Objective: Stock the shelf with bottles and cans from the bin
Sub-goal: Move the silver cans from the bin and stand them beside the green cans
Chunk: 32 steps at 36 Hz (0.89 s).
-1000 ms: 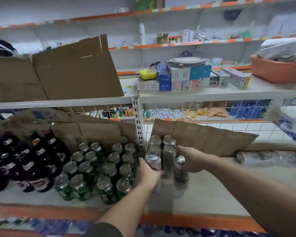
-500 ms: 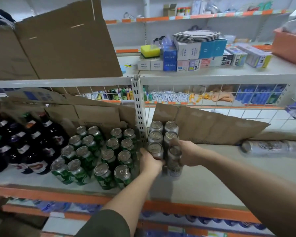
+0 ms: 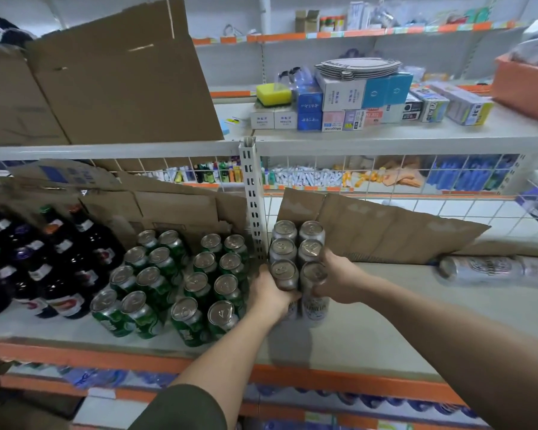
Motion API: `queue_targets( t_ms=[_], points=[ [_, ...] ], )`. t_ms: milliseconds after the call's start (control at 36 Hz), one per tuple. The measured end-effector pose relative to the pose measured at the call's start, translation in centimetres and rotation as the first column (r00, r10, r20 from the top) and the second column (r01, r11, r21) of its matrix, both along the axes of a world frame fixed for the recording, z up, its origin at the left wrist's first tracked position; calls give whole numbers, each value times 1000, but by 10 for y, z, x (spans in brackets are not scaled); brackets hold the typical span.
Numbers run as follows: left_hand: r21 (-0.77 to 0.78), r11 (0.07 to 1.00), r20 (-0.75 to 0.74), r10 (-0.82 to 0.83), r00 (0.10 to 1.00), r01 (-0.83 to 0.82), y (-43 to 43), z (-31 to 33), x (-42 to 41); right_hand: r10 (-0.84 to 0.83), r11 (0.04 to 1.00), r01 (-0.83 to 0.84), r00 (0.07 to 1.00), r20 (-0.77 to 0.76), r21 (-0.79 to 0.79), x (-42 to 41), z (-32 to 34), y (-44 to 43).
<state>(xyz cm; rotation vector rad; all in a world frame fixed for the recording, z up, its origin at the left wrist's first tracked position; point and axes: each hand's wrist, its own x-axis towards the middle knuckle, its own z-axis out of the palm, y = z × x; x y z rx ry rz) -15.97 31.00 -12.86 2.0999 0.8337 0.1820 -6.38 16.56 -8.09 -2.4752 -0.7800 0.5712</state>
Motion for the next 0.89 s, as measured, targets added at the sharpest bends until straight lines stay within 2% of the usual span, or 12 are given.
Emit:
queue_targets(
  t_ms=[139, 278, 444, 639, 889],
  points=[
    [28, 998, 14, -49, 999, 48, -1, -4, -1, -29, 996, 33, 998, -60, 77, -5, -6, -4],
    [5, 993, -33, -114, 993, 115, 5, -5, 0, -24, 999, 26, 998, -53, 41, -5, -8, -1],
    [27, 972, -164, -224, 961, 231, 17, -4, -3, -35, 999, 35, 998, -43, 7, -7, -10, 3],
    [68, 959, -276, -248, 929, 276, 21, 4, -1, -38, 999, 37, 999, -28, -32, -9, -14, 4],
    [97, 937, -305, -292, 906, 335, 29, 8, -1, -17, 997, 16, 1000, -16, -73, -6, -15, 7]
  ],
)
